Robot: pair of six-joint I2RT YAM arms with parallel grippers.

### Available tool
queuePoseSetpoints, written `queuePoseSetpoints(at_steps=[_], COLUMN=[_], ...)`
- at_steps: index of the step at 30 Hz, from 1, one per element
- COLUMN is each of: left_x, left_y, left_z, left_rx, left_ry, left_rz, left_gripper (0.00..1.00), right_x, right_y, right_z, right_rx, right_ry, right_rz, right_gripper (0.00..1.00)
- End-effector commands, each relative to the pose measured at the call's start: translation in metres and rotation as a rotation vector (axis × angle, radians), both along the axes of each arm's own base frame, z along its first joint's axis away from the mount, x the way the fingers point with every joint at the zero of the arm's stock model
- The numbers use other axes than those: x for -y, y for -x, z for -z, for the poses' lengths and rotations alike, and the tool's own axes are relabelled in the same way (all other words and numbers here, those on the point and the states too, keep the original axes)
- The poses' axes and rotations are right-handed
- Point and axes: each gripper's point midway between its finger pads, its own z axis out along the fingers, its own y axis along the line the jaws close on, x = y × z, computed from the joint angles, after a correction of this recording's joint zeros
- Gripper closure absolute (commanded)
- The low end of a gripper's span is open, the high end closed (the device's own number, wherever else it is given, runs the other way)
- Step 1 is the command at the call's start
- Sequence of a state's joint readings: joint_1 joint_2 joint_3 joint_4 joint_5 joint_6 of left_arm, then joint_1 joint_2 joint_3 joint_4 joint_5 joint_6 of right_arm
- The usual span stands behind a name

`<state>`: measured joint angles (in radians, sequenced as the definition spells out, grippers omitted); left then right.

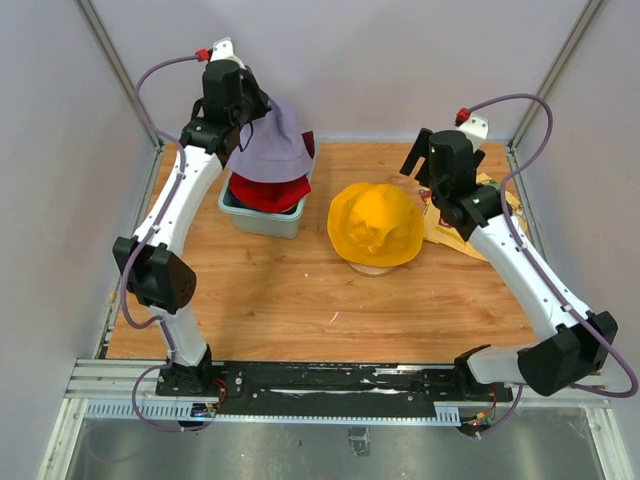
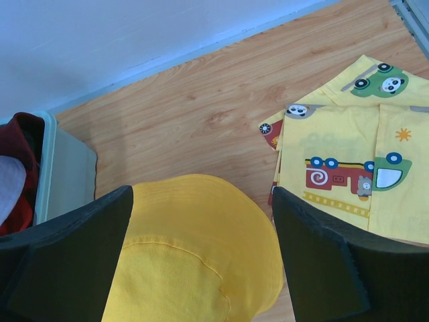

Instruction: Stack the hats

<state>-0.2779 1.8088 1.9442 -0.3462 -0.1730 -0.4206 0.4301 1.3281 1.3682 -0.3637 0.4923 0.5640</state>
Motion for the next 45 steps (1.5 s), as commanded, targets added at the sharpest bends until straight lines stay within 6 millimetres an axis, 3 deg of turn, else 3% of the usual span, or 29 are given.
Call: queuePoseSetpoints(at_steps=[1, 9, 15, 23, 33, 45], left_x=[0.018, 0.059, 0.115, 0.188, 0.252, 0.267], left_y=[0.026, 0.05, 0.075, 0.096, 0.132, 0.161], left_z=[-0.098, -0.15, -0.171, -0.152, -0.118, -0.084], left_rx=[0.211, 0.288, 0.333, 0.27, 0.151, 0.058], left_ry=[0.106, 0.199, 0.299, 0.353, 0.363, 0.344], left_rz=[0.075, 0.226, 0.433, 0.62, 0.779, 0.848], left_gripper=[1.0, 0.99, 0.99, 1.0, 1.0, 1.0], right_x=[0.003, 0.009, 0.023, 0.047, 0.071, 0.084], right_y=[0.004, 0.013, 0.026, 0.043, 0.06, 0.064], right_z=[-0.026, -0.043, -0.052, -0.055, -0.051, -0.041], right_rx=[0.055, 0.096, 0.127, 0.153, 0.167, 0.151], right_ry=[0.003, -0.014, -0.019, -0.053, -0.073, -0.07], right_rz=[0.008, 0.023, 0.065, 0.128, 0.194, 0.227], right_gripper=[0.14, 0.14, 0.13, 0.12, 0.11, 0.11])
